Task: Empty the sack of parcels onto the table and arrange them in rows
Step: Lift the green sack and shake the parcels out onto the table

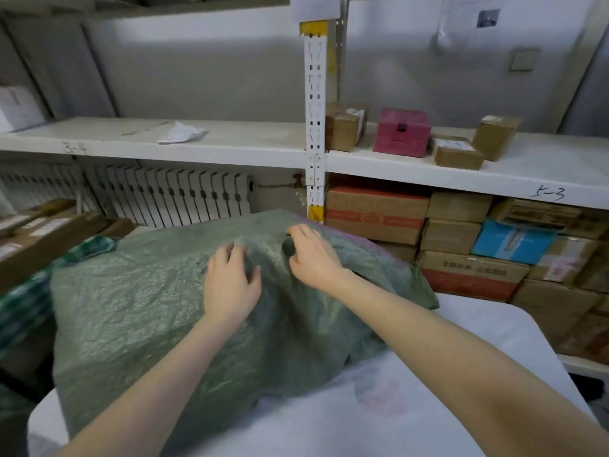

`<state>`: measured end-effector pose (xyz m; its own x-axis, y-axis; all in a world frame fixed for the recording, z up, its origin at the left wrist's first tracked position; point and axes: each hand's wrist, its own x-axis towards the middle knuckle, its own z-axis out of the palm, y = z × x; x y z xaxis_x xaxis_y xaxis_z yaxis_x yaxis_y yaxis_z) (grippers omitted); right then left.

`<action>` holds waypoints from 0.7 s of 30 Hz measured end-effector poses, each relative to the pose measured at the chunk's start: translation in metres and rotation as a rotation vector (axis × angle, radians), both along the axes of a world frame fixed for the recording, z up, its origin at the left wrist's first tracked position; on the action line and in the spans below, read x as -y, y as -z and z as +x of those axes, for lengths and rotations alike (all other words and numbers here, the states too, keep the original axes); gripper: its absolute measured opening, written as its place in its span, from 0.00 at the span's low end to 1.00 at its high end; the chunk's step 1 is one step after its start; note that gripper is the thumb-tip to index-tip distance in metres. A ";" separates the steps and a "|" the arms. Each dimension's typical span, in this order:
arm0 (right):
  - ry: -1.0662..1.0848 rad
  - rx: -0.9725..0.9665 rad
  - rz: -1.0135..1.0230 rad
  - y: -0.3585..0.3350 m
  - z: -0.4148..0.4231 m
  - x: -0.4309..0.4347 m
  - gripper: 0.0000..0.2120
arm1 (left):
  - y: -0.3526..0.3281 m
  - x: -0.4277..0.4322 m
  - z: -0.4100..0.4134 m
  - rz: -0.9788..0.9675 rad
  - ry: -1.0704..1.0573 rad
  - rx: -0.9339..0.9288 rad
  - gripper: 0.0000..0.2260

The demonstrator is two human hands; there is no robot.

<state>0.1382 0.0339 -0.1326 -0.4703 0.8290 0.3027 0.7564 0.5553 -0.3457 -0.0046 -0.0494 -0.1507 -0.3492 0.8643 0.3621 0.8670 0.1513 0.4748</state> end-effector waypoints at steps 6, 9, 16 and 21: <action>-0.215 0.054 0.063 -0.025 -0.065 0.003 0.21 | 0.011 0.034 -0.039 -0.152 -0.367 0.089 0.32; -0.286 0.172 0.020 -0.038 -0.103 -0.008 0.21 | 0.017 0.039 -0.068 -0.329 -0.355 0.034 0.31; -0.252 0.489 0.072 -0.025 -0.132 -0.036 0.26 | 0.019 0.019 -0.109 -0.144 -0.386 0.052 0.38; -0.180 0.216 0.244 -0.008 -0.133 -0.029 0.13 | 0.022 -0.008 -0.126 -0.134 -0.326 0.071 0.21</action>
